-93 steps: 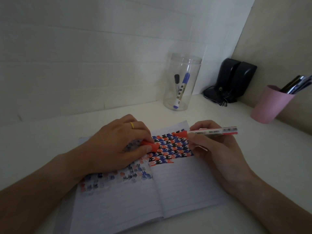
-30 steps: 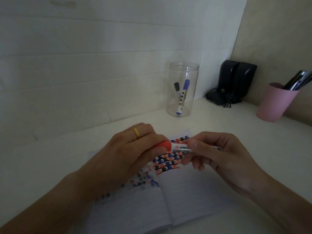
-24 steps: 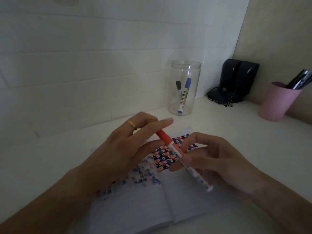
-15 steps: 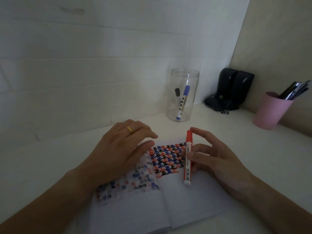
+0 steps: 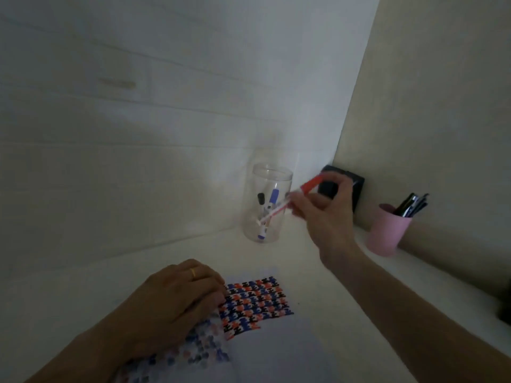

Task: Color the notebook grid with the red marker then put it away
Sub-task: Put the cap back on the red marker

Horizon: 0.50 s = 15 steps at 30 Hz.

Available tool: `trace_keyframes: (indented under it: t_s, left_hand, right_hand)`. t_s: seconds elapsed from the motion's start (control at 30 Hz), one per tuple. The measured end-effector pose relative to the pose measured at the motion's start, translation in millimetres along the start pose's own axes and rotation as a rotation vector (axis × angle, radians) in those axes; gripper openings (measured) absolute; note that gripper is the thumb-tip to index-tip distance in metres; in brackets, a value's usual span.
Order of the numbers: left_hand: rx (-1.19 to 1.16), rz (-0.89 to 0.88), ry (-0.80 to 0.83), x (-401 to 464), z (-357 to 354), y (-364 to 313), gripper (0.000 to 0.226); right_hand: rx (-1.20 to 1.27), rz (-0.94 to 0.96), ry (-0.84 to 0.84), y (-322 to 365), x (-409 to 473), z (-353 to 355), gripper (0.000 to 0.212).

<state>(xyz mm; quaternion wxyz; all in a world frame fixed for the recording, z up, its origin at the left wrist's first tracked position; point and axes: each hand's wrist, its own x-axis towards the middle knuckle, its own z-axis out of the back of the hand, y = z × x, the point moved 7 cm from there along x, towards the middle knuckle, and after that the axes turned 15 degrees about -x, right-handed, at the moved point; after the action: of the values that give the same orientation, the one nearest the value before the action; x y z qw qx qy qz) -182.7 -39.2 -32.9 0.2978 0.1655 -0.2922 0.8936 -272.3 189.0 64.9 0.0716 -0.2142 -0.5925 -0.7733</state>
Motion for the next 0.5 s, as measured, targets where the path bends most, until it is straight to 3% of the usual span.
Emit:
trace_keyframes:
  t_s: [0.1,0.2,0.33,0.5]
  left_hand:
    - [0.010,-0.006,-0.062,-2,5,0,0.045]
    - [0.015,-0.014,-0.094,-2,8,-2,0.044]
    - [0.025,-0.014,-0.091,-2,7,-2,0.039]
    - [0.023,-0.012,-0.075,-2,6,-1,0.037]
  right_hand:
    - [-0.055,0.221,-0.207,44,45,4,0.045]
    - [-0.203,0.324,-0.330,63,78,-4,0.041]
    - [-0.536,0.372,-0.249,49,105,-36,0.036]
    - [-0.839,0.289,-0.136,18,121,-56,0.015]
